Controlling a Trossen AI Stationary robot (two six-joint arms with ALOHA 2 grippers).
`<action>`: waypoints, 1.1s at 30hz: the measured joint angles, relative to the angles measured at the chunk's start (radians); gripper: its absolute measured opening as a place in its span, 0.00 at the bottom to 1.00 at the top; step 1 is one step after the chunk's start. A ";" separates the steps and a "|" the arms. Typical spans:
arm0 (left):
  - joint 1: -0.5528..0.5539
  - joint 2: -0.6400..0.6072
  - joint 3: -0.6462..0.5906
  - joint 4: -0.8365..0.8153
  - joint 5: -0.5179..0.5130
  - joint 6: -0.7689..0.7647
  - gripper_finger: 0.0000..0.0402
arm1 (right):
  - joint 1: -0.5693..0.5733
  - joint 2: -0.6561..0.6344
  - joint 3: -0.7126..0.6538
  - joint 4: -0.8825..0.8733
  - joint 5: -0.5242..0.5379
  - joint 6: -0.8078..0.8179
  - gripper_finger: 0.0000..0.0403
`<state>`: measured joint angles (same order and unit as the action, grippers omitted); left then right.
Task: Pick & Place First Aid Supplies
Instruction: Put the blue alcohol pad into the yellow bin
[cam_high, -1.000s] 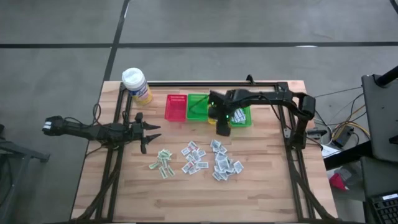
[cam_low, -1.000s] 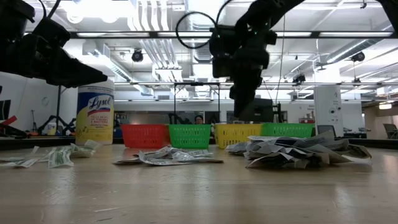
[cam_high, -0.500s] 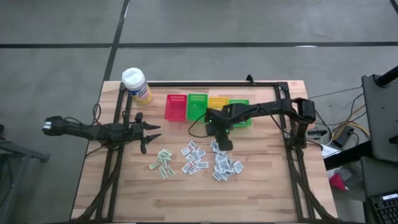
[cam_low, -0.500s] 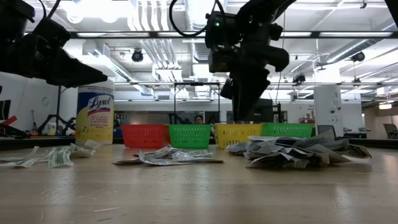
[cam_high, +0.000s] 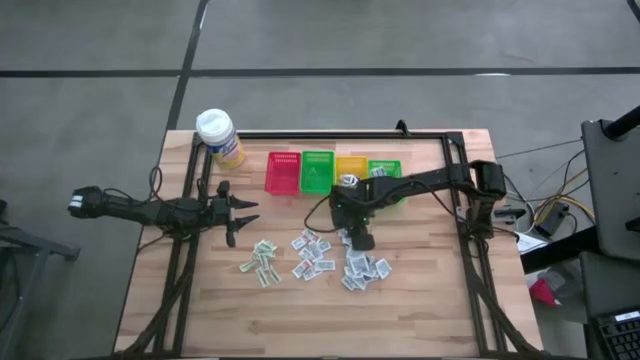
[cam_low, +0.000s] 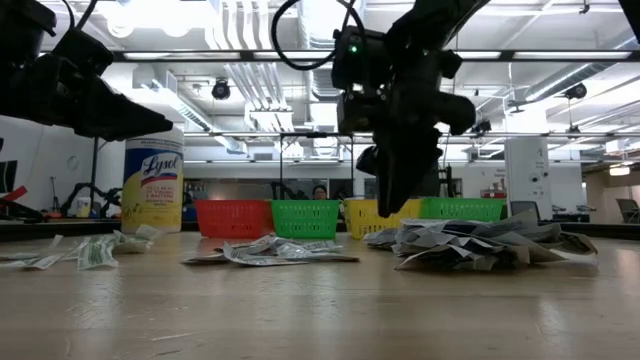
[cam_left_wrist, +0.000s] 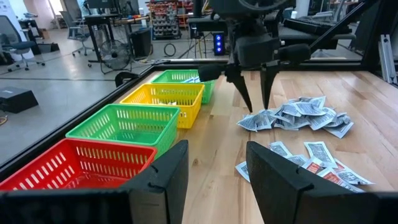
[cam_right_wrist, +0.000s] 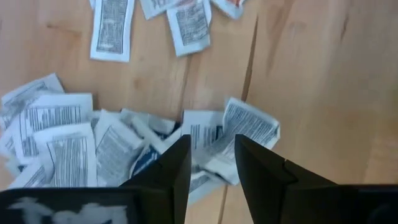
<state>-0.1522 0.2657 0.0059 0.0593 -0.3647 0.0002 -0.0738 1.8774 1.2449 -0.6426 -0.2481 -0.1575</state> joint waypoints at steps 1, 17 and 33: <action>0.000 0.000 0.000 0.000 0.000 0.000 0.39 | 0.000 0.004 0.000 0.004 0.014 0.010 0.31; 0.000 0.010 0.000 0.000 0.000 0.000 0.39 | 0.018 0.022 -0.015 0.049 0.023 0.074 0.31; 0.000 0.013 0.000 0.000 0.000 0.000 0.39 | 0.029 0.097 -0.005 0.052 0.067 0.163 0.26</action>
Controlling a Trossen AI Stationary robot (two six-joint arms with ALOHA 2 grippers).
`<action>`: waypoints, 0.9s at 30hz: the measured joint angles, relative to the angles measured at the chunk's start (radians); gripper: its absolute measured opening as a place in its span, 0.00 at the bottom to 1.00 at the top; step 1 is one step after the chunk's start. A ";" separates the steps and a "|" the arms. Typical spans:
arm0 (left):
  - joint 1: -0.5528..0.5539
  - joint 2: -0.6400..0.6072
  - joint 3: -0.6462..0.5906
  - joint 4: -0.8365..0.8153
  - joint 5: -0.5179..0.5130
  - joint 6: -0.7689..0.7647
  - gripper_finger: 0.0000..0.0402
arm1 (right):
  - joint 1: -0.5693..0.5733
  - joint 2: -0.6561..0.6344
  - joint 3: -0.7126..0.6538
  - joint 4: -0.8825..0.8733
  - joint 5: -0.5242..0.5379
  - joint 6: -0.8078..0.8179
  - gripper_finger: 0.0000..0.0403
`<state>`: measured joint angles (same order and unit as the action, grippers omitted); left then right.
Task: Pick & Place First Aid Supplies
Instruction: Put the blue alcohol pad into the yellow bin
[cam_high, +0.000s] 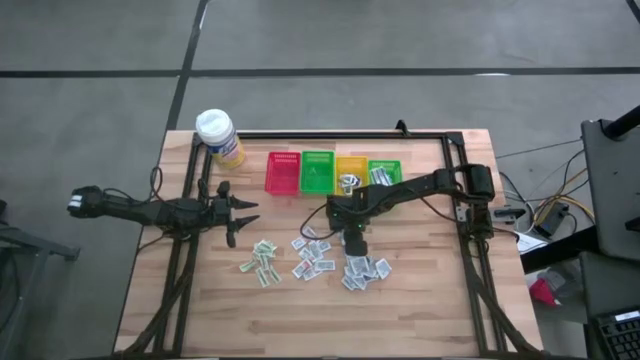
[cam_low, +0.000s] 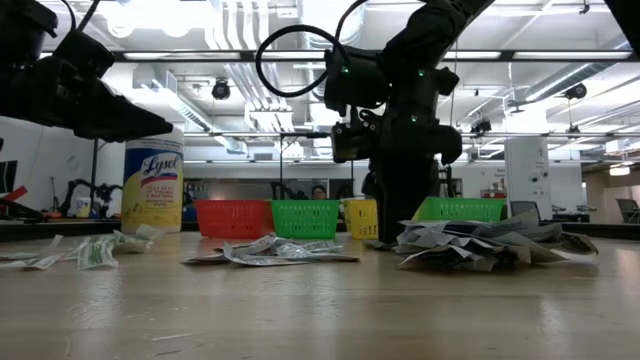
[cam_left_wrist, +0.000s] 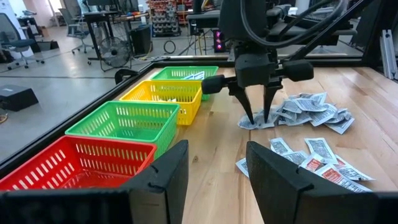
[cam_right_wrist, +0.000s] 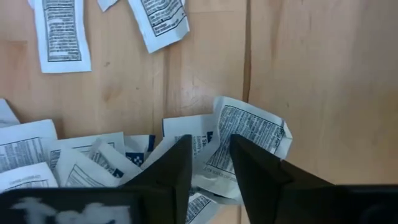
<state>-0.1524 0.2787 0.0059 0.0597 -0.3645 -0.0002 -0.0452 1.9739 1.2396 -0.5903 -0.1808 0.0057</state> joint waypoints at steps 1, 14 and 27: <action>0.000 0.000 0.000 0.000 0.000 0.000 0.39 | 0.000 0.001 0.000 0.000 0.004 -0.001 0.24; 0.000 0.000 0.000 0.000 0.000 0.000 0.39 | 0.000 0.003 -0.002 -0.001 0.054 0.003 0.02; 0.000 0.000 0.000 0.000 0.000 0.000 0.39 | -0.003 -0.036 0.066 -0.056 0.057 0.022 0.02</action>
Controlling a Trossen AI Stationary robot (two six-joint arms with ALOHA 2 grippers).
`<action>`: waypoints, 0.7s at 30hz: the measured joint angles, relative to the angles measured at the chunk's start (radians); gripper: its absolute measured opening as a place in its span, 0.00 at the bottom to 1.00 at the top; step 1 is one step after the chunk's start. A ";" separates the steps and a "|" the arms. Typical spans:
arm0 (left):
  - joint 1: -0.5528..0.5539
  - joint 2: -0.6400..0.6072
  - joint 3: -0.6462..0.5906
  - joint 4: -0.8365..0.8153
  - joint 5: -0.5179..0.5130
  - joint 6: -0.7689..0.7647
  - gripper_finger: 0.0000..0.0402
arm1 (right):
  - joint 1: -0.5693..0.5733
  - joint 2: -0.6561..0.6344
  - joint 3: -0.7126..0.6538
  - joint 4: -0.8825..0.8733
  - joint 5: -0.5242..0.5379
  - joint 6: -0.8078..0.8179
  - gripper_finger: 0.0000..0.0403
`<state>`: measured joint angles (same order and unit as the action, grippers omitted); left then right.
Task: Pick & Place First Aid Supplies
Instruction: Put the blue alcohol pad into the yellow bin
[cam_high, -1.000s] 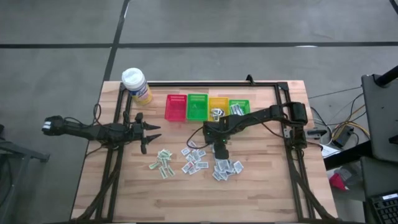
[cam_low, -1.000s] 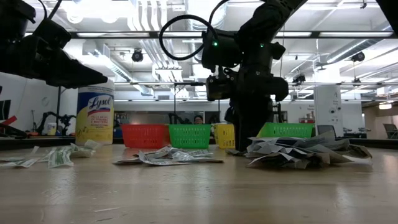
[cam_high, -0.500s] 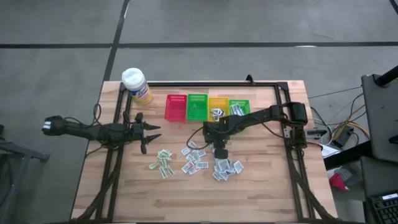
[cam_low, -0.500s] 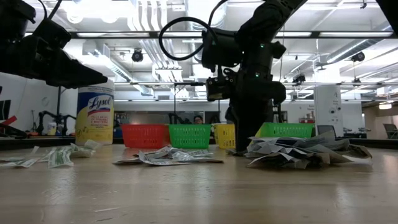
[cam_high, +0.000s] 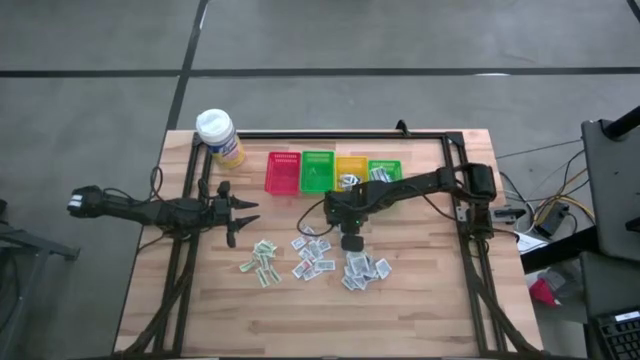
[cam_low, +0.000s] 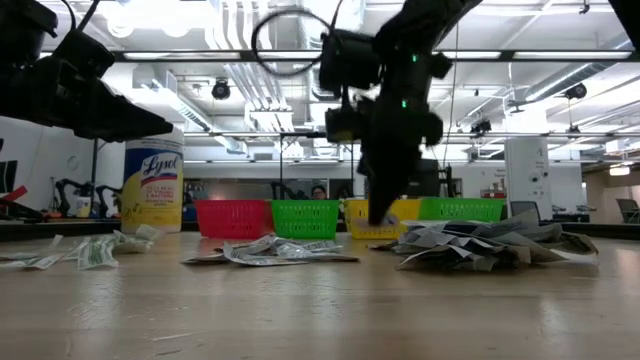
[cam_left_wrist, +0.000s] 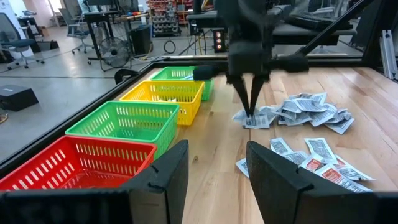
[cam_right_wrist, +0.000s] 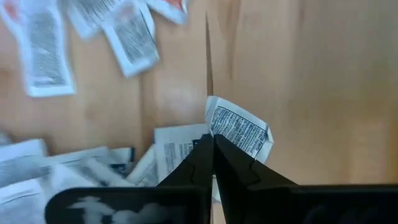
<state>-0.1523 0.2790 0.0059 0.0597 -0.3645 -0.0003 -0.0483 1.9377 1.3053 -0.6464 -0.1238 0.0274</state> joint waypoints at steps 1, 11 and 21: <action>0.000 0.000 0.000 0.000 0.000 0.000 0.39 | -0.001 -0.009 0.008 -0.005 -0.001 -0.002 0.02; 0.000 0.003 0.000 0.000 0.000 -0.011 0.39 | -0.059 -0.083 0.034 -0.032 -0.214 -0.076 0.02; 0.000 0.003 0.000 0.000 0.000 -0.011 0.39 | -0.212 -0.105 0.032 -0.030 -0.911 -0.167 0.02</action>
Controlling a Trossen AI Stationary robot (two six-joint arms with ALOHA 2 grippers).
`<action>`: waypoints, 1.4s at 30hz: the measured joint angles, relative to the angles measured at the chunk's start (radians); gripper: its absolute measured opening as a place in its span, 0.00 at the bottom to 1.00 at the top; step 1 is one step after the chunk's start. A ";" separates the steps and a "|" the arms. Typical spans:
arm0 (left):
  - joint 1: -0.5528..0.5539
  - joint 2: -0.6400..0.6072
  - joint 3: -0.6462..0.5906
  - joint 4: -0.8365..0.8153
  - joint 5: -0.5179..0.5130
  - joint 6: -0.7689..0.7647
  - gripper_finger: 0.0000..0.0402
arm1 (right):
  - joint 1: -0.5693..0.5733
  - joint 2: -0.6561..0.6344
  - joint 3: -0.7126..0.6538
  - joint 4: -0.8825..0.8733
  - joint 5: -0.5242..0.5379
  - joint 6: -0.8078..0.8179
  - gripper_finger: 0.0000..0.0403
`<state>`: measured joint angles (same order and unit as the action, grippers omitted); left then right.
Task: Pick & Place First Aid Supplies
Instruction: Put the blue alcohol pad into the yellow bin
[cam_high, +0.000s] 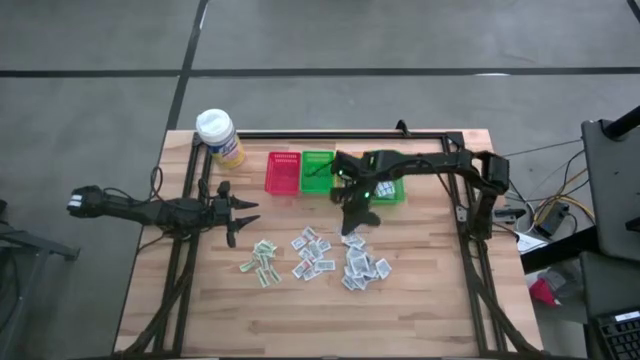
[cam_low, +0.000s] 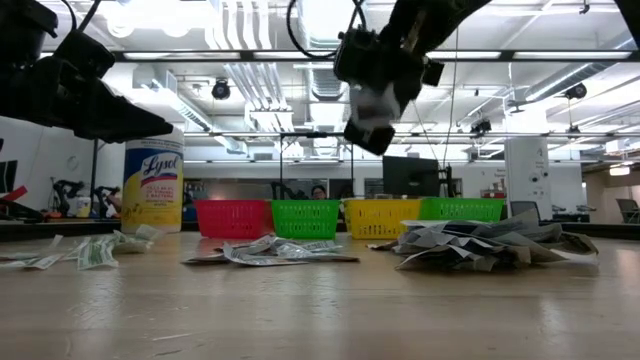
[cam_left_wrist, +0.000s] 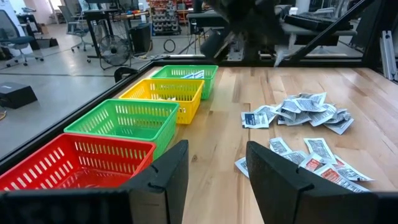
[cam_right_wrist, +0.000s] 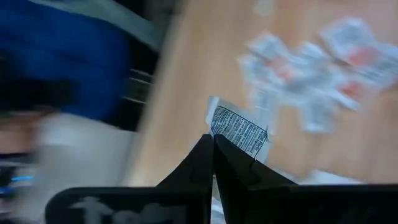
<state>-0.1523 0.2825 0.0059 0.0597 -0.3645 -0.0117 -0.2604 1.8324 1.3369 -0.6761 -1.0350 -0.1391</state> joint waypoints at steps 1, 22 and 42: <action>0.000 0.000 0.000 0.000 0.000 0.000 0.39 | -0.016 0.000 0.000 0.001 -0.072 0.000 0.02; 0.000 0.000 0.000 0.000 0.000 0.000 0.39 | -0.124 -0.001 0.000 0.013 -0.296 0.074 0.02; 0.000 0.002 0.000 0.000 0.000 0.012 0.39 | -0.159 -0.016 0.087 -0.084 0.936 -0.179 0.02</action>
<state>-0.1520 0.2844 0.0059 0.0597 -0.3649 -0.0002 -0.4195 1.8159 1.4235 -0.7605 -0.0995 -0.3182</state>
